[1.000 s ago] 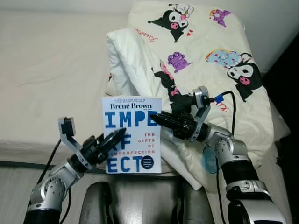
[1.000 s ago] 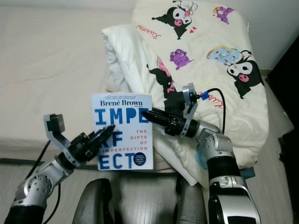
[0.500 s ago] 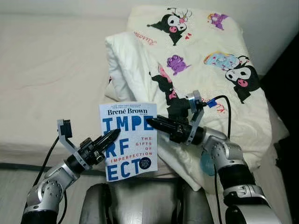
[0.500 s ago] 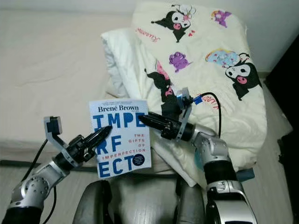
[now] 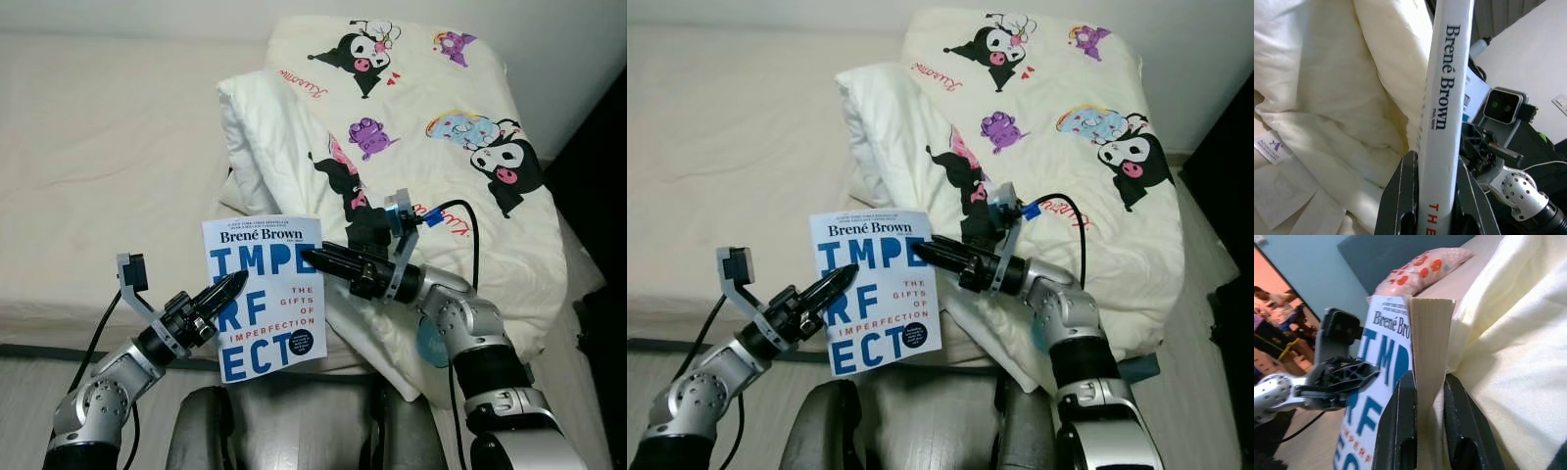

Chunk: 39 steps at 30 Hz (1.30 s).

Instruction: Clean up the room

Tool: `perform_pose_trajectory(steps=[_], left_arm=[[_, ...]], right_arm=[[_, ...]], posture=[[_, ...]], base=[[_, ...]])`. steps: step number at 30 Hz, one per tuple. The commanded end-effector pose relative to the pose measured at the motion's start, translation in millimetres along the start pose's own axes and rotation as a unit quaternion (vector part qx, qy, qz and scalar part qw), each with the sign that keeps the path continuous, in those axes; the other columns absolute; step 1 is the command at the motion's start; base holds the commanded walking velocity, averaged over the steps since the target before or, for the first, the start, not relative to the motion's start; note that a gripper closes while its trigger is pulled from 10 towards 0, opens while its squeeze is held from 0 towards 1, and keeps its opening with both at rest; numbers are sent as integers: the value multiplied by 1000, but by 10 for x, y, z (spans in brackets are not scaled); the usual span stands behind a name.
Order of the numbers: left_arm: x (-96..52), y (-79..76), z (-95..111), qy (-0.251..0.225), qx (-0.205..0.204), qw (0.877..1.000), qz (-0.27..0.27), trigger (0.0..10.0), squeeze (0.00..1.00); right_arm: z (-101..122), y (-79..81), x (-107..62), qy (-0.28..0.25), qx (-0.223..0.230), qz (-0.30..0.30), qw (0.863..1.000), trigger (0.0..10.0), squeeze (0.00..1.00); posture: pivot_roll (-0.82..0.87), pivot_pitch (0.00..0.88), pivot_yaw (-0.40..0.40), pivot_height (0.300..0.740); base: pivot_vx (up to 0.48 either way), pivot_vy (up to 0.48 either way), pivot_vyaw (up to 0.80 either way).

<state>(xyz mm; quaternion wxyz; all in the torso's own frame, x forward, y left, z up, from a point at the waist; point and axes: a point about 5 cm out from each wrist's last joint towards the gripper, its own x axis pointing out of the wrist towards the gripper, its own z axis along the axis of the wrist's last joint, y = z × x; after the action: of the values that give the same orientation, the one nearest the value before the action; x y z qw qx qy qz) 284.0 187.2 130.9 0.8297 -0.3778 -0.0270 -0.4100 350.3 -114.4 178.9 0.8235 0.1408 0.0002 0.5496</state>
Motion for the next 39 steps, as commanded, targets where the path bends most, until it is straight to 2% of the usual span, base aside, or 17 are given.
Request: perform_pose_trajectory(steps=[1, 5, 9, 10, 18, 20, 21, 23, 24, 25, 26, 27, 29, 31, 33, 34, 39], left_arm=[[-115, -1, 154, -57, 4, 998, 4, 0, 0], [-160, 10, 178, -66, 0, 998, 9, 0, 0], [-184, 14, 194, -71, -2, 997, 12, 0, 0], [-218, 30, 203, -75, -5, 997, 17, 0, 0], [-241, 35, 205, -80, -8, 997, 21, 0, 0], [-373, 180, 309, -120, 31, 986, 114, 0, 0], [-373, 180, 309, -120, 31, 986, 114, 0, 0], [-598, 366, 466, -161, 86, 951, 250, 0, 0], [-598, 366, 466, -161, 86, 951, 250, 0, 0], [-647, 397, 499, -168, 97, 941, 276, 0, 0], [-946, 460, 655, -181, 150, 896, 377, 0, 0], [-946, 460, 655, -181, 150, 896, 377, 0, 0], [-1178, 453, 760, -185, 186, 861, 436, 0, 0], [-1241, 430, 776, -183, 195, 855, 445, 0, 0], [-1284, 414, 750, -178, 192, 856, 446, 0, 0], [-1320, 386, 681, -169, 185, 860, 444, 0, 0], [-1294, 355, 598, -158, 179, 868, 434, 0, 0]], right_arm=[[13, -151, -150, -30, 10, -80, 996, 10000, 1000], [121, -269, -235, -75, 9, -148, 986, 10000, 1000], [144, -300, -270, -87, 10, -168, 982, 10000, 1000], [151, -363, -331, -97, 7, -210, 973, 10000, 1000], [151, -417, -360, -110, 7, -240, 965, 10000, 1000], [176, -501, -421, -99, -12, -289, 952, 10000, 1000], [176, -501, -421, -99, -12, -289, 952, 10000, 1000], [235, -568, -410, -95, -20, -320, 942, 10000, 1000], [235, -568, -410, -95, -20, -320, 942, 10000, 1000], [249, -578, -398, -95, -20, -324, 941, 10000, 1000], [314, -598, -303, -80, -30, -329, 941, 10000, 0], [314, -598, -303, -80, -30, -329, 941, 10000, 0], [378, -605, -209, -63, -47, -333, 940, 10000, 0], [403, -606, -172, -55, -57, -337, 938, 10000, 0], [425, -601, -128, -49, -65, -338, 938, 10000, 0], [459, -579, -31, -44, -74, -331, 940, 10000, 0], [483, -543, 87, -38, -83, -318, 944, 10000, 0]], posture=[[1, 215, 0, 561], [3, 216, 0, 561], [2, 216, -1, 561], [2, 216, -3, 561], [3, 216, -4, 561], [13, 237, 11, 561], [13, 237, 11, 561], [19, 248, 16, 561], [19, 248, 16, 561], [19, 248, 16, 561], [66, 283, 3, 561], [66, 283, 3, 561], [80, 298, 2, 561], [80, 298, 2, 561], [93, 324, 6, 561], [98, 336, 10, 561], [103, 352, 12, 561]], base=[[0, 0, 0], [0, 0, 0], [0, 0, 0], [0, 0, 0], [0, 0, 0], [0, 0, 0], [0, 0, 0], [0, 0, 0], [0, 0, 0], [0, 0, 0], [0, 0, 0], [0, 0, 0], [0, 0, 0], [0, 0, 0], [0, 0, 0], [0, 0, 0], [0, 0, 0]])
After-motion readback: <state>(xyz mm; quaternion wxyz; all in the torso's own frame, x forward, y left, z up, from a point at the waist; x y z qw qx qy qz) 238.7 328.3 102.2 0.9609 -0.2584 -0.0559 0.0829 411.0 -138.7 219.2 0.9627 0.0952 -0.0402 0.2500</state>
